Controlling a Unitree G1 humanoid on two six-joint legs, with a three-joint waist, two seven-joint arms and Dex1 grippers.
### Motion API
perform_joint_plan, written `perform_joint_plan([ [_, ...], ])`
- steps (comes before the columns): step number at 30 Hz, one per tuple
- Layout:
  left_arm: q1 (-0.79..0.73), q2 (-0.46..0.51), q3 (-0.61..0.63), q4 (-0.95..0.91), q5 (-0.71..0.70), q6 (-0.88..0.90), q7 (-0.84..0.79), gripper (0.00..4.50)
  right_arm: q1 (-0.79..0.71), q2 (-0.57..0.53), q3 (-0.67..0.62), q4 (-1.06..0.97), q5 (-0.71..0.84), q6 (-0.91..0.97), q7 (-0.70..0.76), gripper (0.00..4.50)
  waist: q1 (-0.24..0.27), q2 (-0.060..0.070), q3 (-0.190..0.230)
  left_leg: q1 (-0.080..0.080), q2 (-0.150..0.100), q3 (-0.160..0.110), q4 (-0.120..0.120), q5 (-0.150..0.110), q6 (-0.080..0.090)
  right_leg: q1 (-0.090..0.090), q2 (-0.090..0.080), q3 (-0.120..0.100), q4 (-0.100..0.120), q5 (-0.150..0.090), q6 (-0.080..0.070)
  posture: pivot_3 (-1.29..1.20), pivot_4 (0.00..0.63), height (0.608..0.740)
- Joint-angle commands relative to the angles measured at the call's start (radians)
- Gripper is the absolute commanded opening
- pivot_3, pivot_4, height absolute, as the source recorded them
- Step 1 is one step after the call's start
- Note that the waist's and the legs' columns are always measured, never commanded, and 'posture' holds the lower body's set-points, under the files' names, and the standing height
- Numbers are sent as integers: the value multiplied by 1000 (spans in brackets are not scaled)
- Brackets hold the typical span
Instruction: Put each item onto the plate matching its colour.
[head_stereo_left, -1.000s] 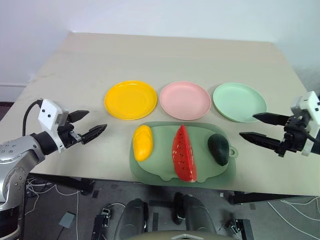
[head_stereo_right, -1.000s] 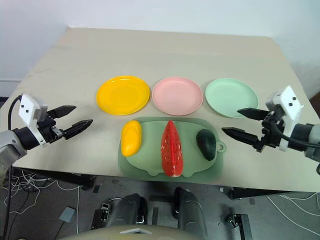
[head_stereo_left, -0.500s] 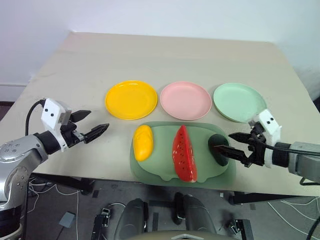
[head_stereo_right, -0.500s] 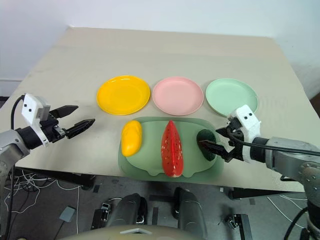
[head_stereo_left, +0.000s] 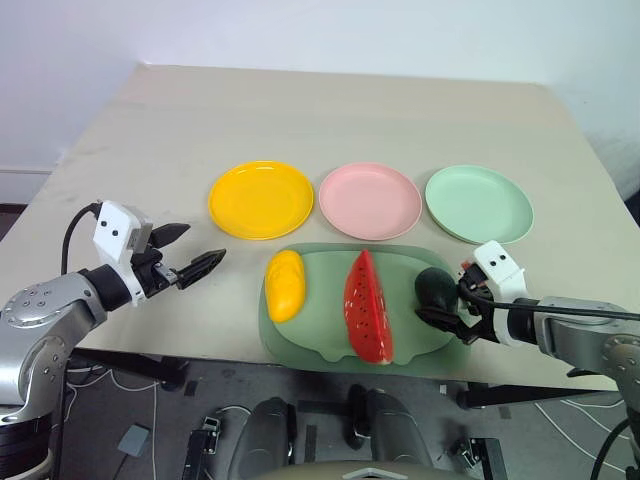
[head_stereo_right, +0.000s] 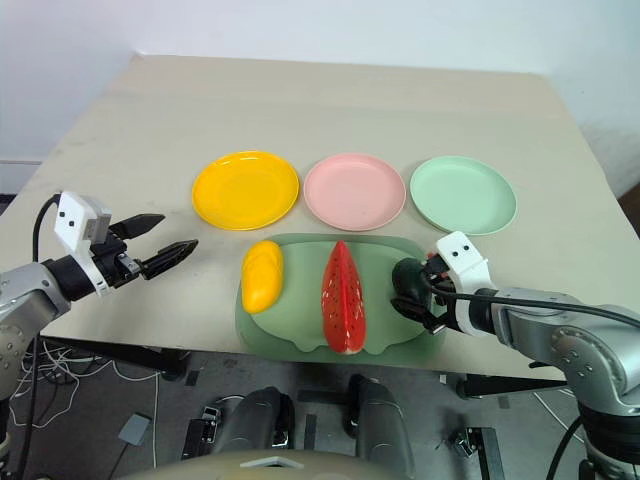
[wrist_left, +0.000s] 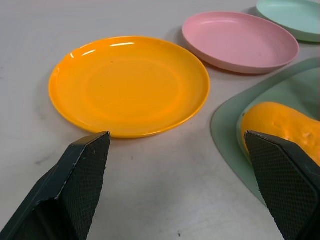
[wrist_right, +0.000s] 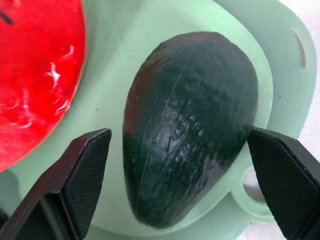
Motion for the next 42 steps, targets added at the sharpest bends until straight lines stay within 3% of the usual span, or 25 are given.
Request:
perform_joint_plan([
  [1, 7, 5, 36, -38, -18, -7, 2, 4500, -20, 7, -3, 7, -37, -31, 1, 3882, 0, 0, 0, 0, 0, 0, 0, 0, 0, 0, 0, 0, 0, 0, 0, 0, 150, 740],
  [5, 13, 4, 41, -42, -18, -11, 6, 4500, -47, -31, 4, 9, -57, -60, 56, 2771, 0, 0, 0, 0, 0, 0, 0, 0, 0, 0, 0, 0, 0, 0, 0, 0, 150, 740],
  [11, 22, 2, 50, -48, -19, -15, 12, 4500, -290, -122, 27, 211, -177, -133, 109, 2737, -5, 1, 0, 0, 0, 0, 0, 0, 0, -1, 0, 0, 0, 0, 0, 0, 150, 740],
  [15, 18, -1, 42, -45, -16, -20, 15, 4500, -497, -151, 202, 521, -392, -326, 177, 2737, -12, 0, 0, -1, 0, 0, 0, 0, 0, -1, 0, 0, 0, 0, -1, 0, 150, 740],
  [21, -1, -6, 24, -41, -8, -30, 20, 4500, -737, -24, 357, 1207, -677, -715, 258, 2737, -27, -1, 0, -2, -2, 3, 0, 0, 0, 0, 0, -1, -1, 0, 0, 0, 150, 740],
  [26, 4, -5, 35, -54, -16, -27, 22, 4500, -820, 15, 364, 1412, -763, -846, 328, 2737, -30, 1, 1, -3, -1, 3, -1, 2, -2, -3, -1, -1, 1, 0, 0, 0, 150, 740],
  [27, 9, -7, 34, -57, -15, -29, 22, 4500, -825, 18, 363, 1428, -777, -863, 338, 3079, -34, 1, 1, -3, -1, 3, -1, 2, -2, -3, -1, -1, 1, 0, 0, 0, 150, 740],
  [30, 13, -13, 28, -61, -14, -32, 24, 4500, -805, -1, 357, 1371, -803, -882, 380, 4004, -39, 1, 1, -2, 0, 1, -1, 1, -1, -2, -1, -1, 1, 0, 0, 0, 150, 740],
  [33, 7, -15, 25, -54, -19, -29, 17, 4500, -762, -53, 328, 1207, -785, -826, 434, 4492, -46, 2, 1, -2, 0, 0, -1, 1, -1, -2, -1, -1, 1, 0, 0, 0, 150, 740],
  [37, 13, -14, 6, -45, -11, -36, 0, 4500, -674, -142, 247, 950, -750, -720, 474, 4492, -44, 2, 1, -2, 0, 0, -1, 1, -1, -2, -1, -1, 1, 0, 0, 0, 150, 740],
  [42, 5, -7, 5, -28, -11, -39, -12, 4500, -606, -200, 49, 531, -425, -301, 613, 4492, -48, 3, 1, -2, 1, 0, -1, 1, -1, -2, -1, -1, 1, 0, 0, 0, 150, 740],
])
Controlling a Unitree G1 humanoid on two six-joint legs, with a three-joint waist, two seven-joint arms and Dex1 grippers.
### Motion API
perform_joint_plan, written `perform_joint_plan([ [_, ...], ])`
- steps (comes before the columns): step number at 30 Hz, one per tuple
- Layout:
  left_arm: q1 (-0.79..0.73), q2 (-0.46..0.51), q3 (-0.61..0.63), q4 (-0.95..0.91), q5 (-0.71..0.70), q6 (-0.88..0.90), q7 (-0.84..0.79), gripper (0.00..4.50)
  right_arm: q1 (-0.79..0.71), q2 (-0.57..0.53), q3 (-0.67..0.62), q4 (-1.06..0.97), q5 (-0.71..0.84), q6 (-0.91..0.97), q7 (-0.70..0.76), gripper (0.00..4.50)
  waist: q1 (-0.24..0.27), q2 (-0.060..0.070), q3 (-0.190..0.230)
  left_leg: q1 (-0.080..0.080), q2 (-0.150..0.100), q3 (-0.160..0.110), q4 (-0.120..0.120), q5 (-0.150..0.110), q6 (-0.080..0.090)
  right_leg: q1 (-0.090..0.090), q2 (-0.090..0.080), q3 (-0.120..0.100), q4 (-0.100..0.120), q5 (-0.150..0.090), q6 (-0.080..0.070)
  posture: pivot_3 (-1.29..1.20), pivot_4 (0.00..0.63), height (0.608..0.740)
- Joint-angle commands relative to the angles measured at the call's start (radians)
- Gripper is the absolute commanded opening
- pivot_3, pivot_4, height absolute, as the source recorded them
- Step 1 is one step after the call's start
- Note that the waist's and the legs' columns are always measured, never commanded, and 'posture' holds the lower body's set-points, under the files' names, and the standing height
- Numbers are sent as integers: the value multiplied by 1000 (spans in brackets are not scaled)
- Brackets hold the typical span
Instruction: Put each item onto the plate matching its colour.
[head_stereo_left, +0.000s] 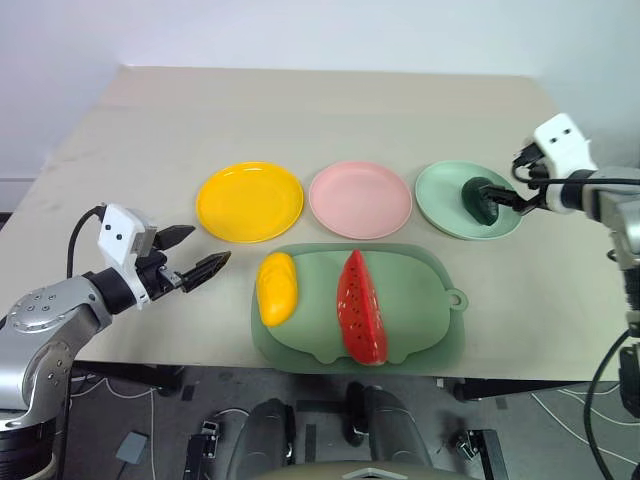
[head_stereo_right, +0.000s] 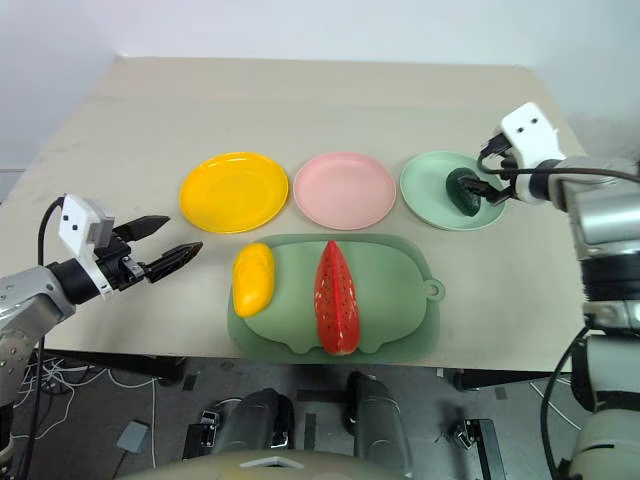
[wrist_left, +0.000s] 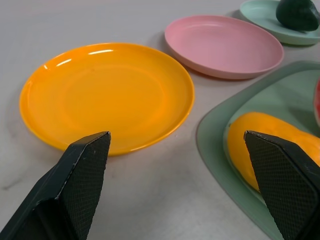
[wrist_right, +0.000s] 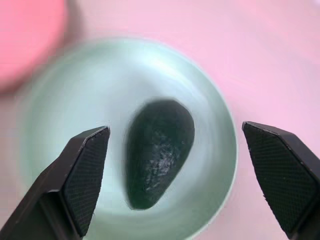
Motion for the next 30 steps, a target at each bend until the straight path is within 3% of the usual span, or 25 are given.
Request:
perform_joint_plan([
  [1, -6, 11, 10, -5, -2, -21, -15, 4500, 13, -23, -147, -298, 250, 327, 64, 4492, -4, 0, 0, 0, 1, 0, 0, 0, 0, 0, 1, 0, 0, 0, 0, 0, 150, 740],
  [4, -17, 10, -6, 8, 3, -24, -25, 4500, 13, 50, -212, -473, 403, 606, 25, 4492, -3, -1, -1, 1, 1, 0, 0, 0, 0, 0, 1, 0, 0, 0, 0, 0, 150, 740],
  [6, -29, 8, -19, 19, 7, -27, -32, 4500, 5, 157, -237, -539, 504, 751, -85, 4492, -3, -1, -1, 1, 1, 0, 0, 0, 0, 1, 1, 0, 0, 0, 0, 0, 150, 740],
  [12, -57, 3, -41, 38, 22, -37, -36, 4500, 118, 307, -182, -666, 822, 781, -410, 4492, 14, -3, -2, 0, -1, -1, 0, 0, 0, 0, 0, 0, 0, 0, 0, 0, 150, 740],
  [20, -42, 3, -31, 28, 19, -36, -37, 4500, 195, 341, -87, -636, 1044, 781, -764, 4492, 19, -2, -1, 0, -1, 0, 0, 0, 0, 1, 0, 0, 0, 0, 0, 0, 150, 740],
  [24, -26, 0, -24, 12, 16, -34, -29, 4500, 202, 330, -1, -655, 1028, 781, -846, 4492, 17, -2, -1, 0, -1, 0, 0, 0, 0, 1, 0, 0, 0, 0, 0, 0, 150, 740],
  [30, -13, -2, -17, 0, 12, -34, -17, 4500, 201, 284, 106, -682, 894, 781, -835, 4492, 21, -3, -2, 0, -1, -1, 0, 0, 1, 1, -1, 0, 0, 0, 0, 0, 150, 740],
])
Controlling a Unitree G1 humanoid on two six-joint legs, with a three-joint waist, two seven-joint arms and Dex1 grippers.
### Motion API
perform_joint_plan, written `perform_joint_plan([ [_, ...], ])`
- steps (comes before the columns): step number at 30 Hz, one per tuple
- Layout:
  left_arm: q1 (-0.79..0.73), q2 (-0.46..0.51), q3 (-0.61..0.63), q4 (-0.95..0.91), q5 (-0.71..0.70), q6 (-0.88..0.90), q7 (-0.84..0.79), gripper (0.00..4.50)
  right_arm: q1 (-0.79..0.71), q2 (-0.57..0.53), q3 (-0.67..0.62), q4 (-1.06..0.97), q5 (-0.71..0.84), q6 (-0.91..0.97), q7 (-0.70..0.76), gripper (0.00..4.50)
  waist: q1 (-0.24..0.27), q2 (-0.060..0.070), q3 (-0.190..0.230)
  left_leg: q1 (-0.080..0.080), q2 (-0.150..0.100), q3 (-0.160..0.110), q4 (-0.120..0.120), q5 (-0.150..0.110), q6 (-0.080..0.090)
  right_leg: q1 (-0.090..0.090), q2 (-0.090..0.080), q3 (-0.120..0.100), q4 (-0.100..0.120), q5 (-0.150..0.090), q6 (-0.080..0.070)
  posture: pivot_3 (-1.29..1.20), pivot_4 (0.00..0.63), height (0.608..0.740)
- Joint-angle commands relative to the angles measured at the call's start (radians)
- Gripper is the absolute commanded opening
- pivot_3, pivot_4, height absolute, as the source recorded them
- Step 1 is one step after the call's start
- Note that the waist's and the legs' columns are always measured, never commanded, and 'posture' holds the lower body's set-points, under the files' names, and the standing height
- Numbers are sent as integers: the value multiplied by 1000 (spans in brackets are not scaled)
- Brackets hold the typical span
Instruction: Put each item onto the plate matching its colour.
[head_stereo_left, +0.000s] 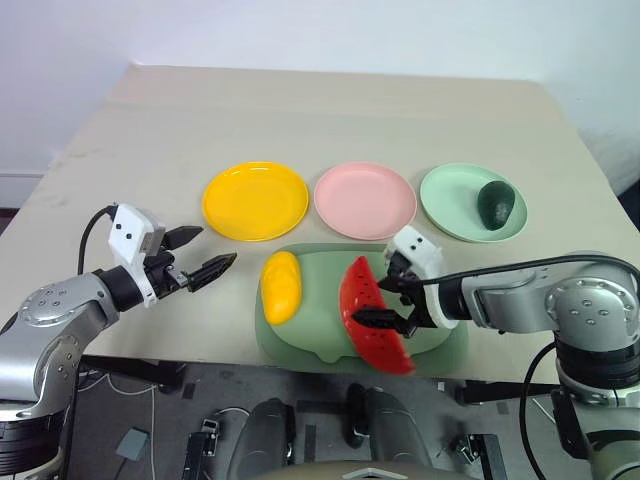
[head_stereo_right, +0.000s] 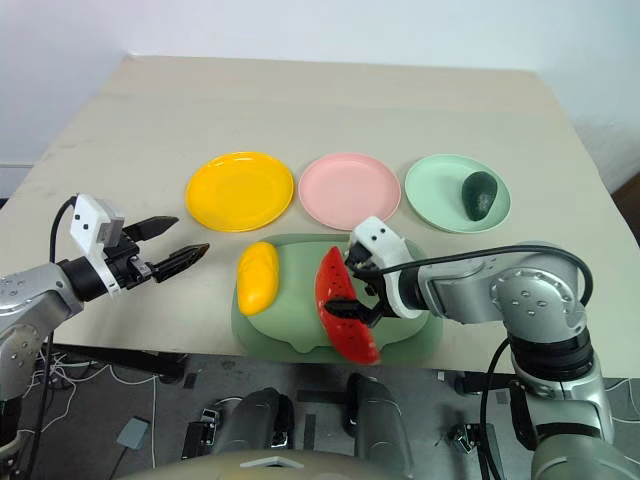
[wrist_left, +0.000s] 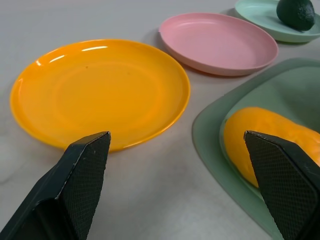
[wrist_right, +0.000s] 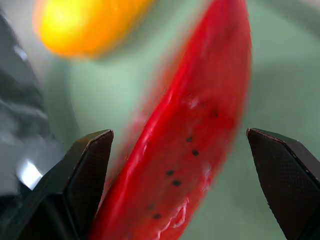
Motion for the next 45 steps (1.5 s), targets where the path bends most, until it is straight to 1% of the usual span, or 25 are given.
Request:
perform_joint_plan([
  [1, 1, 1, 26, -38, -9, -13, 8, 4500, -4, -24, 21, -26, -67, 7, 10, 4492, 0, 0, 0, 0, 0, 0, 0, 0, 0, 0, 0, 0, 0, 0, 0, 0, 150, 740],
  [3, 6, 0, 28, -42, -10, -13, 11, 4500, -3, -27, 38, -33, -99, 1, 31, 4492, -1, 0, 0, 0, 0, 0, 0, 0, 0, 0, 0, 0, 0, 0, 0, 0, 150, 740],
  [6, 10, -2, 29, -48, -11, -13, 17, 4500, -5, -56, 76, -55, -164, -29, 73, 3925, -1, 0, 0, 0, 0, 0, 0, 0, 0, 0, 0, 0, 0, 0, 0, 0, 150, 740],
  [7, 11, -1, 30, -48, -11, -13, 18, 4500, -10, -68, 86, -60, -182, -43, 91, 3655, -1, 0, 0, 0, 0, 0, 0, 0, 0, 0, 0, 0, 0, 0, 0, 0, 150, 740],
  [8, 11, 0, 31, -48, -12, -13, 20, 4500, -21, -77, 87, -57, -196, -58, 112, 3289, -1, 0, 0, 0, 0, 0, 0, 0, 0, 0, 0, 0, 0, 0, 0, 0, 150, 740],
  [9, 11, 1, 32, -48, -12, -13, 20, 4500, -48, -80, 82, -38, -212, -73, 132, 3087, -1, 0, 0, 0, 0, 0, 0, 0, 0, 0, 0, 0, 0, 0, 0, 0, 150, 740],
  [13, 8, 5, 34, -47, -12, -12, 22, 4500, -194, -76, 75, 82, -300, -141, 202, 2967, -4, 0, 0, 0, 0, 0, 0, 0, 0, -1, 0, 0, -1, 0, 0, 0, 150, 740],
  [15, 1, 7, 31, -45, -12, -10, 24, 4500, -294, -90, 102, 191, -387, -206, 254, 2927, -6, 0, 0, 0, 0, 0, 0, 0, 0, -2, 1, 0, 0, 0, 0, 0, 150, 740],
  [19, -11, 11, 25, -32, -8, -14, 20, 4500, -430, -115, 225, 412, -596, -406, 400, 2927, -5, 0, 0, -1, 0, 1, -1, 0, 0, -3, 2, 0, -1, 0, 0, 0, 150, 740],
  [22, -35, 11, 9, -18, -2, -20, 15, 4500, -526, -37, 355, 707, -791, -642, 526, 2927, -9, 0, 0, -1, 0, 1, -1, 0, 1, -2, 1, 0, -1, 0, 0, 0, 150, 740],
  [23, -41, 10, 5, -15, 0, -21, 15, 4500, -545, -12, 379, 785, -840, -701, 556, 2927, -11, 0, 0, -1, 0, 1, -1, 0, 1, -2, 1, 0, -1, 0, 0, 0, 150, 740],
  [25, -51, 7, -3, -15, 4, -23, 17, 4500, -589, 60, 407, 976, -930, -835, 602, 2927, -17, 1, 0, -1, 0, 1, -1, 0, 1, -2, 1, 0, 0, 0, 0, 0, 150, 740],
  [27, -56, 4, -3, -20, 4, -22, 20, 4500, -626, 120, 414, 1127, -1001, -944, 638, 2927, -24, 1, 0, -2, 0, 1, -1, 0, 0, -2, 1, 0, 0, 0, 0, 0, 150, 740],
  [31, -44, 7, 4, -36, 1, -22, 16, 4500, -669, 197, 389, 1288, -1086, -1078, 700, 2927, -28, 1, 1, -2, 0, 2, -1, 1, -2, -3, 0, 0, 0, 0, 0, 0, 150, 740],
  [32, -43, 9, 5, -36, 2, -23, 14, 4500, -674, 206, 383, 1311, -1105, -1103, 706, 2927, -29, 1, 1, -2, 1, 2, -1, 1, -3, -3, 0, 0, 1, 0, 0, 0, 150, 740],
  [34, -42, 12, 6, -35, 3, -24, 11, 4500, -678, 216, 368, 1335, -1134, -1141, 721, 3625, -29, 1, 1, -2, 1, 2, -1, 2, -3, -3, 0, 0, 1, 0, 0, 0, 150, 740],
  [37, -40, 24, 11, -47, -1, 3, 22, 4500, -667, 205, 355, 1298, -1187, -1232, 722, 4475, -27, 2, 1, -3, 1, 2, -1, 2, -3, -3, 0, 0, 0, 0, 0, 0, 150, 740],
  [39, -54, 19, 32, -79, -58, 61, 49, 4500, -653, 189, 328, 1217, -1194, -1261, 737, 4475, -28, 2, 1, -2, 1, 2, -1, 2, -3, -4, 0, 0, 0, 0, 0, 0, 150, 740],
  [42, -79, 13, 46, -151, -137, 149, 110, 4500, -627, 169, 280, 1100, -1186, -1255, 768, 4475, -27, 2, 1, -2, 1, 1, -1, 2, -4, -4, 0, 0, 1, 0, 0, 0, 150, 740],
  [45, -126, 0, 6, -234, -164, 274, 254, 4500, -591, 147, 234, 993, -1178, -1230, 787, 4475, -24, 2, 1, -2, 2, 0, -1, 2, -4, -3, -1, 0, 1, 0, 0, 0, 150, 740],
])
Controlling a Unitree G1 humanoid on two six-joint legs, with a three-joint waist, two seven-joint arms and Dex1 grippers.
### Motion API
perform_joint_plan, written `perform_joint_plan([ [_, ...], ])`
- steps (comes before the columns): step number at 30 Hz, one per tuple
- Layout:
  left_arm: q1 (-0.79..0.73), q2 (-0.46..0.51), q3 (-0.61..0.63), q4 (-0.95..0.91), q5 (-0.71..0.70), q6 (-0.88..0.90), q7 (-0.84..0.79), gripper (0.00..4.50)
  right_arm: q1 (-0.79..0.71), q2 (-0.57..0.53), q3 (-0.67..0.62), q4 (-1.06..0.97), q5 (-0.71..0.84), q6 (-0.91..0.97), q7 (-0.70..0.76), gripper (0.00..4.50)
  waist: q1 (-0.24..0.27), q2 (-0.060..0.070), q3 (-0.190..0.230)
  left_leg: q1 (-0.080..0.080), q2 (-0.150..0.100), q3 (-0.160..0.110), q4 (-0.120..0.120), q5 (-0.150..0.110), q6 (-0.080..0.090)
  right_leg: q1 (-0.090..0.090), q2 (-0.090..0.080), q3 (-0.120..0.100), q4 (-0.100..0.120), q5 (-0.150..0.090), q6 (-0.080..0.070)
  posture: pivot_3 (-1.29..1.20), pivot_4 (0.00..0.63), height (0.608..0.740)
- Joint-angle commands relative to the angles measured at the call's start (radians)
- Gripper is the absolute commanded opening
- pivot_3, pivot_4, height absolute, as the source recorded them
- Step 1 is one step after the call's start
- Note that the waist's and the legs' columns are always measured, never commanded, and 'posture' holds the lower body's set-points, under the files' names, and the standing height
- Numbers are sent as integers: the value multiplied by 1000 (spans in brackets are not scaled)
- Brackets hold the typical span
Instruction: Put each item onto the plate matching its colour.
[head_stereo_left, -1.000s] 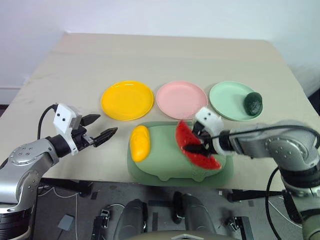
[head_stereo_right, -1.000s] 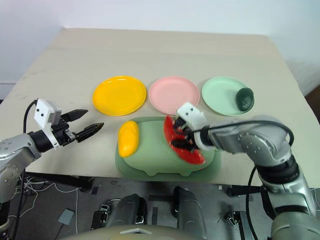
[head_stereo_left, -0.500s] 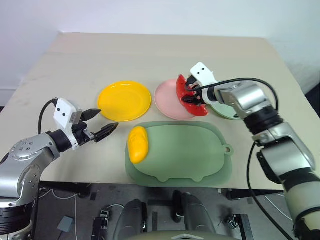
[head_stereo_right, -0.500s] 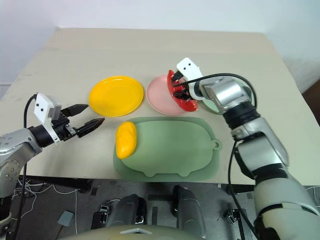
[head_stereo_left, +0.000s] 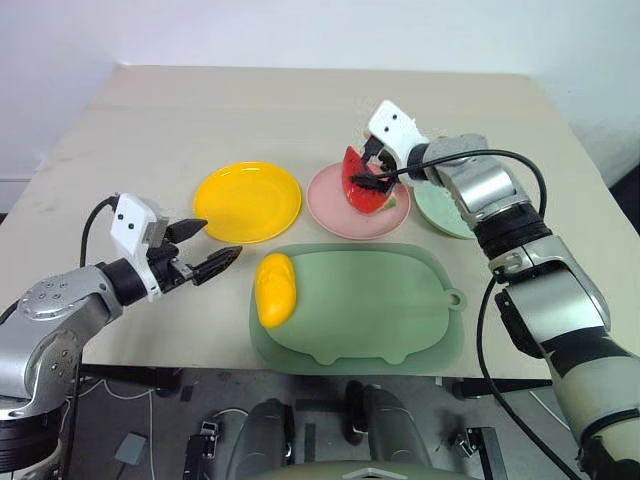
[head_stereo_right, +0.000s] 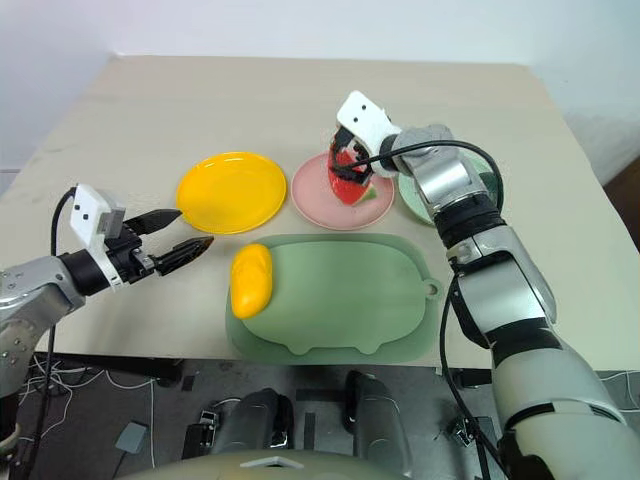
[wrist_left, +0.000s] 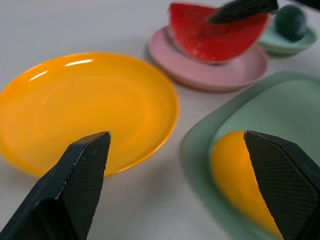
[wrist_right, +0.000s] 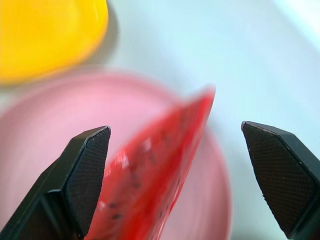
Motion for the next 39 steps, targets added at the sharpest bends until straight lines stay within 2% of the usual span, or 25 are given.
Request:
perform_joint_plan([
  [1, -49, -5, -15, -128, -64, 135, 146, 4500, 22, -29, -73, -128, 7, 12, 19, 4475, -1, 0, 0, 1, 0, 0, 0, 0, 0, 1, 0, 0, 0, 0, 0, 0, 150, 740],
  [4, -112, -36, -59, -235, -176, 332, 314, 4500, 45, -41, -117, -170, 1, 17, 7, 4475, 1, 0, 0, 2, -1, 0, 0, 0, 0, 2, -1, 0, 0, 0, 0, 0, 150, 740],
  [7, -190, -119, -63, -243, -289, 486, 485, 4500, 51, -37, -146, -181, 2, 29, 3, 4475, 0, 0, 0, 2, -2, -1, 0, 1, -1, 3, -1, 0, 0, 0, 0, 0, 150, 740],
  [10, -246, -173, -90, -253, -327, 597, 591, 4500, 52, -27, -160, -184, 0, 40, -5, 4475, -2, 0, 0, 2, -2, -1, 0, 1, -3, 3, 0, 0, 0, 0, 0, 0, 150, 740],
  [14, -258, -277, -125, -251, -284, 747, 705, 4500, 66, -17, -163, -213, -6, 53, -14, 4475, -2, 0, 0, 3, -2, -1, 0, 2, -4, 3, 1, 1, 0, 0, 0, 0, 150, 740],
  [21, -220, -322, -224, -219, -233, 780, 788, 4500, 89, -10, -176, -280, -5, 91, -24, 4475, 0, -1, 0, 3, -2, -1, 0, 2, -4, 3, 0, 0, 0, 0, 0, 0, 150, 740],
  [29, -182, -352, -268, -136, -167, 780, 805, 4500, 115, -12, -194, -365, 6, 127, -18, 4475, 0, 0, 0, 4, -2, 0, 0, 3, -4, 4, 1, 1, 1, 0, 0, 0, 150, 740],
  [32, -179, -352, -281, -130, -139, 780, 795, 3863, 128, -22, -199, -395, 13, 142, -7, 4500, 0, 0, -1, 5, -3, -1, 0, 3, -4, 5, 1, 0, 1, 0, 0, 0, 150, 740],
  [34, -180, -354, -282, -131, -123, 780, 784, 3259, 143, -39, -235, -443, 68, 210, 29, 4500, 0, 0, -1, 7, -3, -1, 0, 2, -4, 6, 1, 0, 1, 0, 0, 0, 150, 740],
  [35, -182, -356, -280, -131, -115, 780, 777, 3136, 152, -53, -260, -474, 107, 254, 57, 4500, 2, 0, -1, 7, -3, -1, 0, 2, -4, 7, 1, 0, 0, 0, 0, 0, 150, 740],
  [39, -184, -357, -281, -137, -87, 780, 753, 3135, 243, -160, -364, -630, 303, 401, 221, 4500, 9, 0, -1, 6, -3, -1, 0, 1, -2, 7, 0, 0, 0, 0, 0, 0, 150, 740],
])
